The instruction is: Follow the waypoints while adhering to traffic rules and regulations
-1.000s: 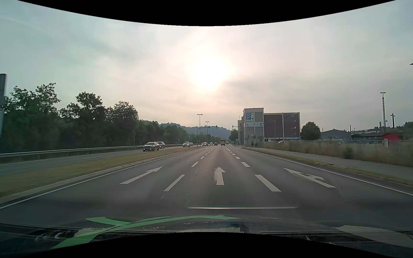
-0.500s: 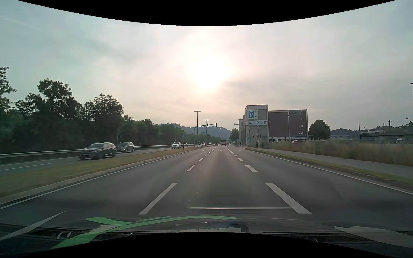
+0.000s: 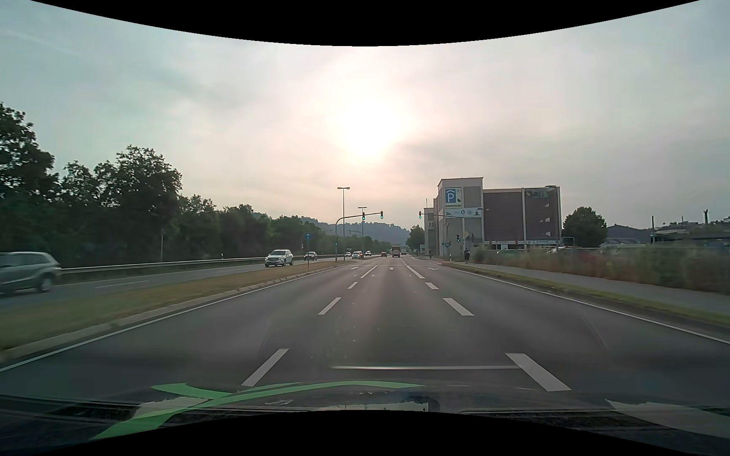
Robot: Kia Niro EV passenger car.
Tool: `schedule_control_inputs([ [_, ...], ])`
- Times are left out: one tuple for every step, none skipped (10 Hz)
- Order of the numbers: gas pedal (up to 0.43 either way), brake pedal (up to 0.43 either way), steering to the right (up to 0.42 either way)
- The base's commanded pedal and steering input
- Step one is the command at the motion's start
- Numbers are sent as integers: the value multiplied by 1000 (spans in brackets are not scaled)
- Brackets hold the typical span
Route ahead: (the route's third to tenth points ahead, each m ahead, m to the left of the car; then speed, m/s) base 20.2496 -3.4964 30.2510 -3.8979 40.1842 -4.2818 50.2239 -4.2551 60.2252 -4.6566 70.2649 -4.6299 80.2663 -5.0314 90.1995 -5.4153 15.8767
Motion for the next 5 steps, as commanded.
schedule_control_inputs([
  [169, 0, -3],
  [177, 0, -2],
  [177, 0, -2],
  [189, 0, -1],
  [189, 0, 0],
])
